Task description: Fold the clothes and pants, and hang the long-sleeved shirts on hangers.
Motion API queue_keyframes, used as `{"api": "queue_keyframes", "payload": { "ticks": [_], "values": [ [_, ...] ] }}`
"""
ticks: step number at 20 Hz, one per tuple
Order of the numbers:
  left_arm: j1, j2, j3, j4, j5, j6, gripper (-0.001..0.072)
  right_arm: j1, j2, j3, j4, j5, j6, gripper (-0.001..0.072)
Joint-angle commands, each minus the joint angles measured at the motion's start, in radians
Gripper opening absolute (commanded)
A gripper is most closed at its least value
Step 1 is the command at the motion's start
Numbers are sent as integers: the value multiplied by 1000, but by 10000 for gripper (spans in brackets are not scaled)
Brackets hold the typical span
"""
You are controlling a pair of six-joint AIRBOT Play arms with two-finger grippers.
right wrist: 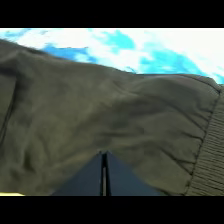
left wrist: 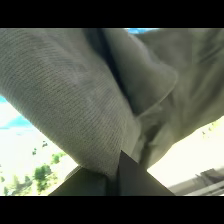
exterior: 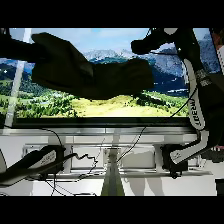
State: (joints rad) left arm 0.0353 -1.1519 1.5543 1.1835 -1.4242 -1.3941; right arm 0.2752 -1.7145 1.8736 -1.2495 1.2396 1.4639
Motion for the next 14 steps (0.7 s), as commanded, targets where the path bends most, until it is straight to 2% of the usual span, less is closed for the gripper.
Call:
{"api": "queue_keyframes", "payload": {
  "ticks": [1,3,6,9,11,14],
  "values": [
    [0,42,47,35,-40,-42,16,88,-3,-1,22,-8,0,31],
    [0,41,47,35,-40,-46,17,149,-8,-21,22,-58,4,31],
    [0,37,46,35,-39,-46,17,264,-42,-84,27,-218,107,30],
    [0,37,45,27,-32,-46,18,390,-127,-106,119,-348,151,30],
    [0,31,45,-15,-21,-46,18,478,-186,-107,152,-430,151,31],
    [-5,-8,45,-143,-8,-46,18,552,-215,-106,92,-482,151,30]
  ]
}}
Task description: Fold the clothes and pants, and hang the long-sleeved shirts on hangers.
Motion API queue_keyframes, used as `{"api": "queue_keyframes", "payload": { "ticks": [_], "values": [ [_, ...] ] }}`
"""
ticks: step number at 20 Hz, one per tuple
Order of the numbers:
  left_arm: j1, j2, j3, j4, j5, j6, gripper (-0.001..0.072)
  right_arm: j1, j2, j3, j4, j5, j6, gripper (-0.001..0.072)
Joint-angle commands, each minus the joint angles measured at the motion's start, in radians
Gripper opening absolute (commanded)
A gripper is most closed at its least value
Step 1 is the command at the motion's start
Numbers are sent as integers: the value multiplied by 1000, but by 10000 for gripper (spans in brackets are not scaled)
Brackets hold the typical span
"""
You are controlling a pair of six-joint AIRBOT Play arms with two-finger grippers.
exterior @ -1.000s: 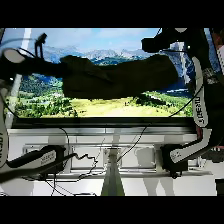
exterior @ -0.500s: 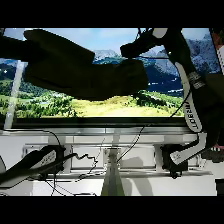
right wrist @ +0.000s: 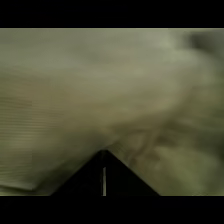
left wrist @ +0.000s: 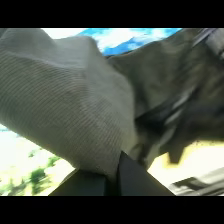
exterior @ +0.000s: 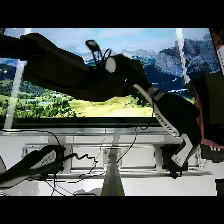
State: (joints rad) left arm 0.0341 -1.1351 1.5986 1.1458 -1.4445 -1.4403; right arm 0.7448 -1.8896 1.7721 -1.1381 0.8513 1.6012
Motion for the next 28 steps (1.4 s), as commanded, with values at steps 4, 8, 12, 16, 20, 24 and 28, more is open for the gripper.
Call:
{"api": "queue_keyframes", "payload": {
  "ticks": [4,8,12,16,20,24,28],
  "values": [
    [-117,-133,0,-189,31,4,18,11,-34,26,-154,61,14,31],
    [-312,-273,0,-190,238,4,18,-226,50,29,-315,244,14,30],
    [-504,-431,1,-215,575,0,17,-514,193,29,-336,332,12,31],
    [-676,-571,2,-303,993,0,146,-727,287,29,-335,397,2,31],
    [-753,-609,1,-301,1044,46,709,-848,297,21,-336,447,2,31],
    [-715,-567,2,-257,954,145,706,-916,292,-48,-336,453,-92,30],
    [-614,-485,2,-49,722,147,697,-973,239,-217,-60,460,-286,27]
  ]
}}
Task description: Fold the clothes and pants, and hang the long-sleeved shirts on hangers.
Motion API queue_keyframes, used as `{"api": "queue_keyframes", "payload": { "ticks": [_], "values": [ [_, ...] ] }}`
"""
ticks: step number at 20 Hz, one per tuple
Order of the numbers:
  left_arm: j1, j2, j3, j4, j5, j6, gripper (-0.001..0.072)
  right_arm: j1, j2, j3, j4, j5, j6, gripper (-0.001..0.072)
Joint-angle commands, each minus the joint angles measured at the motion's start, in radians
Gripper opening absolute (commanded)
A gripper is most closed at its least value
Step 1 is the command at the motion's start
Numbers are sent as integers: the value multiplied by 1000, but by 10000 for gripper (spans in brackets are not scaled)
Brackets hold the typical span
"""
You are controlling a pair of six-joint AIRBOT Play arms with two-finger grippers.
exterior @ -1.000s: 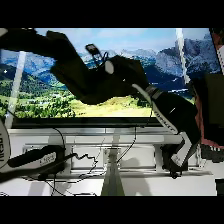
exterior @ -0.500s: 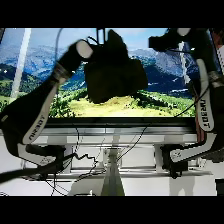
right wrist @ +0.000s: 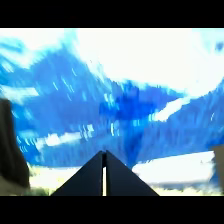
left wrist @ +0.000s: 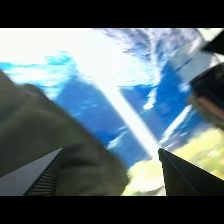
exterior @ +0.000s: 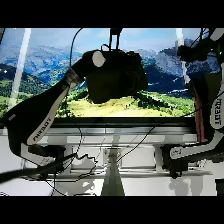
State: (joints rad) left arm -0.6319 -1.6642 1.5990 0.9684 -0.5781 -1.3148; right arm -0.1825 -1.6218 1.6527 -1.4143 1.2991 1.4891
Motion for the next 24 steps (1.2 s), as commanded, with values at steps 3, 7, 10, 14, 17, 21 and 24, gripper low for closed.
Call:
{"api": "queue_keyframes", "payload": {
  "ticks": [3,7,10,14,17,21,24],
  "values": [
    [131,93,1,157,-272,22,697,-69,-101,-212,856,34,-506,48],
    [185,116,1,154,-372,21,697,34,-122,-237,917,-154,-493,704],
    [185,108,1,176,-399,22,697,151,-121,-231,764,-330,-419,704],
    [185,108,1,178,-430,22,697,257,-122,-146,454,-371,-258,704],
    [185,108,1,183,-456,22,697,283,-126,-119,358,-332,-198,693],
    [185,108,1,185,-509,22,697,274,-170,-109,241,-246,-38,687],
    [185,108,1,187,-513,22,697,260,-216,-80,277,-176,-14,684]
  ]
}}
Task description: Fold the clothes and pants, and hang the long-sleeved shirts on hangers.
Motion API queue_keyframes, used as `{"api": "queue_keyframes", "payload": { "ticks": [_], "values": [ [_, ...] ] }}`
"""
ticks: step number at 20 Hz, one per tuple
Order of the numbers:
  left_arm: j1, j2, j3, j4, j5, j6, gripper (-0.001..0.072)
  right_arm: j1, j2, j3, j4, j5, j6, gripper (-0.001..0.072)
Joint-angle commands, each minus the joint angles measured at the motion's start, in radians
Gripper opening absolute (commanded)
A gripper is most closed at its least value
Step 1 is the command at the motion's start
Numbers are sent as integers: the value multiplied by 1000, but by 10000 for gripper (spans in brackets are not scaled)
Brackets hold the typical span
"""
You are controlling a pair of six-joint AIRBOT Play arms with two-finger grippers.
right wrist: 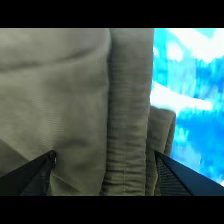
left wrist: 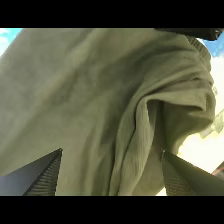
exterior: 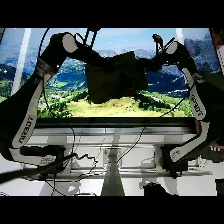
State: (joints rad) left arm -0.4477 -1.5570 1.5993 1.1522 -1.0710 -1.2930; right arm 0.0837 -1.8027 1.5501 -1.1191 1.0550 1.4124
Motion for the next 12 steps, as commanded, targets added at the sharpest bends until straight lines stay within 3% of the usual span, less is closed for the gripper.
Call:
{"api": "queue_keyframes", "payload": {
  "ticks": [1,8,10,11,12],
  "values": [
    [1,1,0,3,-29,0,697,-19,-53,31,-1,70,64,675],
    [1,1,0,3,-154,0,674,-132,-175,48,443,188,43,667],
    [1,1,0,3,-176,0,372,-98,-210,48,512,196,6,667],
    [1,1,0,3,-175,0,287,-72,-223,48,542,183,-32,667],
    [1,0,0,4,-175,0,251,-44,-226,48,558,154,-73,666]
  ]
}}
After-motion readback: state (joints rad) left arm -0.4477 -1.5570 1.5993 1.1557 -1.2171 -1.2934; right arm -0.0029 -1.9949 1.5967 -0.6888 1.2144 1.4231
